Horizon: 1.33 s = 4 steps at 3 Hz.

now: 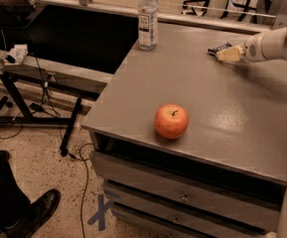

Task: Move rxbar blueberry near blue plastic bottle

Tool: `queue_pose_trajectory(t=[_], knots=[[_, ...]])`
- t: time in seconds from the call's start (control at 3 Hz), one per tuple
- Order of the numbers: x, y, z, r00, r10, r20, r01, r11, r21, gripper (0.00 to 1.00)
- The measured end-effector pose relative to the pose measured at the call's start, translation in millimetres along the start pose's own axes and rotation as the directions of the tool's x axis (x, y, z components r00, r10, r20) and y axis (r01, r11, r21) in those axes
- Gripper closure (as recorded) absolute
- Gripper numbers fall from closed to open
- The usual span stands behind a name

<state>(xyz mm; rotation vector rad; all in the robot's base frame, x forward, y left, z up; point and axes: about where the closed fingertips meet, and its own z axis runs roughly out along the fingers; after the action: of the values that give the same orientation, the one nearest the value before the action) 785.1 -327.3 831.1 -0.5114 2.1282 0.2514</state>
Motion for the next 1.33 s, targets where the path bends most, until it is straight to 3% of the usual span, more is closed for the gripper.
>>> queue_pose_trajectory(t=[0.33, 1.0, 1.33], knots=[[-2.1, 0.1, -1.3, 1.000, 0.000, 0.000, 0.000, 1.0000, 0.000, 1.00], [-2.4, 0.2, -1.4, 1.000, 0.000, 0.000, 0.000, 1.0000, -0.001, 1.00], [-40.6, 23.6, -0.3, 0.994, -0.089, 0.065, 0.092, 0.9944, -0.051, 1.00]])
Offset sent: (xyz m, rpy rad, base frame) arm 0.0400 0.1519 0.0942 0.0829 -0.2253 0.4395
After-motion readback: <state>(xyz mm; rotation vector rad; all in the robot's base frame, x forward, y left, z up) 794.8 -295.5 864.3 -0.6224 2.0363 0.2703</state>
